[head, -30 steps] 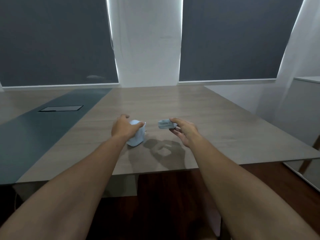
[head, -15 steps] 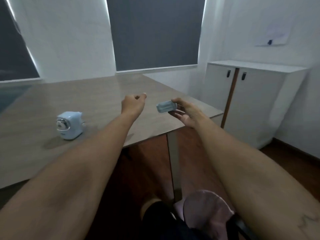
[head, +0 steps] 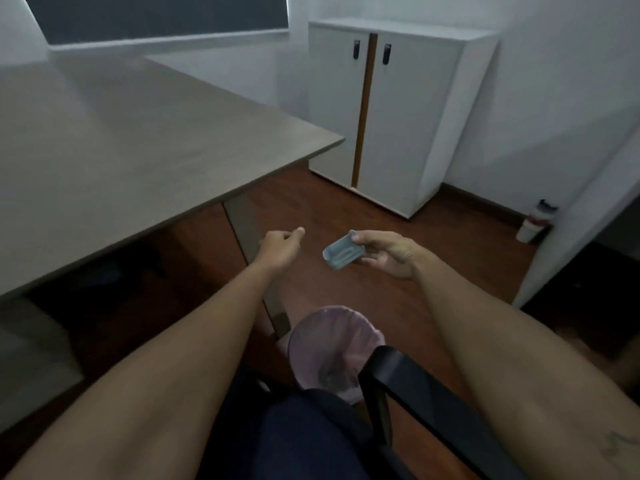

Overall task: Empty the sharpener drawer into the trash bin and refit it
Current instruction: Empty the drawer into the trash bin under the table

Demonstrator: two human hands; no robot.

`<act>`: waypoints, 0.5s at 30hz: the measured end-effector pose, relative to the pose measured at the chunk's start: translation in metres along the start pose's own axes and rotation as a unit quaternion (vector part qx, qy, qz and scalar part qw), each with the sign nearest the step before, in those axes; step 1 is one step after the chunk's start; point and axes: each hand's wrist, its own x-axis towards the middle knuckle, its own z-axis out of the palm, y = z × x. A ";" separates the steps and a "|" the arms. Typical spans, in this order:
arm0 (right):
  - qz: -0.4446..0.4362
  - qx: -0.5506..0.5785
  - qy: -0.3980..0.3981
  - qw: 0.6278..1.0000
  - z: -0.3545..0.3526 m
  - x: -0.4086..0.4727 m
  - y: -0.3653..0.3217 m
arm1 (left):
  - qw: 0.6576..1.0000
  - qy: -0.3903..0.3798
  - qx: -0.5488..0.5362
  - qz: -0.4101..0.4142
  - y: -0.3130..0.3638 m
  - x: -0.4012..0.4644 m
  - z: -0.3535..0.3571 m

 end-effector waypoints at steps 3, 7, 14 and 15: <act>0.033 0.005 0.015 0.999 -0.031 0.022 0.041 | 0.998 -0.023 0.043 -0.039 -0.042 0.013 0.034; 0.082 -0.007 0.031 0.996 -0.055 0.052 0.090 | 0.990 -0.036 0.098 -0.098 -0.100 0.035 0.068; 0.175 -0.043 0.060 0.982 -0.088 0.097 0.169 | 0.973 -0.062 0.117 -0.189 -0.188 0.045 0.116; 0.187 -0.060 0.063 0.979 -0.091 0.104 0.181 | 0.974 -0.049 0.101 -0.198 -0.201 0.046 0.123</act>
